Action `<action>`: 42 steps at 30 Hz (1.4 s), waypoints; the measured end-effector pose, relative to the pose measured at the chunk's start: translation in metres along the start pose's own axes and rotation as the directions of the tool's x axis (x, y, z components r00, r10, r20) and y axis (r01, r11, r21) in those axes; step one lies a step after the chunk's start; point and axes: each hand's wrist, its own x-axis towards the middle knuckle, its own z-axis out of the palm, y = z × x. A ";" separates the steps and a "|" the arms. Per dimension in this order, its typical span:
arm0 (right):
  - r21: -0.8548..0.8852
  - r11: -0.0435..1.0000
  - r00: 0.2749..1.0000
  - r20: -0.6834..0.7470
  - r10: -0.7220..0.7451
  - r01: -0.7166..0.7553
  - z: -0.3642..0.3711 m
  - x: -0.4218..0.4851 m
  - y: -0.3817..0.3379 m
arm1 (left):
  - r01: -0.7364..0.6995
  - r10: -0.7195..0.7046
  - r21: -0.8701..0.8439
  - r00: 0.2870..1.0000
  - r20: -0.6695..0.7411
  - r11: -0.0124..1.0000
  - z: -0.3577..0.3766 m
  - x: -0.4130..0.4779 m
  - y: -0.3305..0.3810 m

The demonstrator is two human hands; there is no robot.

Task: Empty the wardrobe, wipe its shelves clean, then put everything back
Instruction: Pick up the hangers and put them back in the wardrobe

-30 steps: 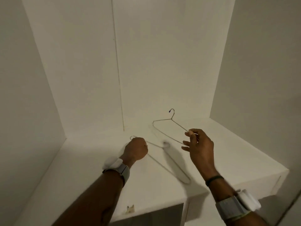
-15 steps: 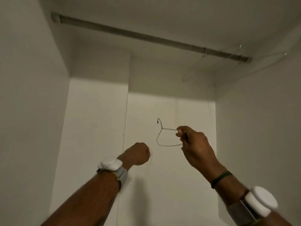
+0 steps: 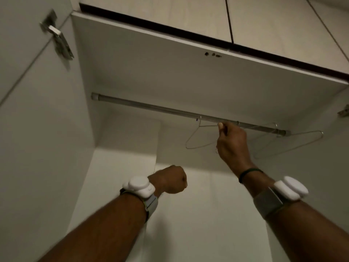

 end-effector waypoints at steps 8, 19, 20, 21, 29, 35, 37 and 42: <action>0.017 0.998 0.998 -0.018 0.057 -0.057 0.058 0.061 -0.031 | -0.002 0.009 0.135 0.999 -0.049 0.991 -0.046 0.000 -0.001; -0.122 0.986 0.991 0.052 0.125 -0.118 0.086 0.063 -0.021 | 0.015 -0.024 0.148 0.998 0.055 0.989 -0.021 -0.027 -0.026; -0.137 0.984 0.991 0.054 0.123 -0.114 0.086 0.062 -0.018 | 0.018 -0.027 0.145 0.998 0.063 0.989 -0.018 -0.027 -0.028; -0.149 0.982 0.991 0.056 0.125 -0.115 0.083 0.060 -0.017 | 0.017 -0.027 0.139 0.997 0.070 0.990 -0.014 -0.028 -0.027; -0.116 0.986 0.988 0.081 0.128 -0.118 0.045 0.004 -0.020 | 0.008 -0.010 0.031 0.997 0.075 0.999 0.015 -0.019 -0.021; -0.231 0.968 0.948 0.274 0.163 -0.100 0.009 -0.151 0.019 | 0.028 -0.021 -0.041 0.986 0.163 0.999 0.099 -0.048 -0.022; -0.306 0.941 0.884 0.389 0.259 -0.141 -0.005 -0.230 0.045 | 0.082 -0.055 -0.099 0.967 0.250 0.992 0.148 -0.074 -0.023; -0.505 0.801 0.492 0.633 0.597 -0.321 -0.062 -0.441 0.097 | 0.252 -0.147 -0.194 0.889 0.434 0.948 0.288 -0.172 -0.036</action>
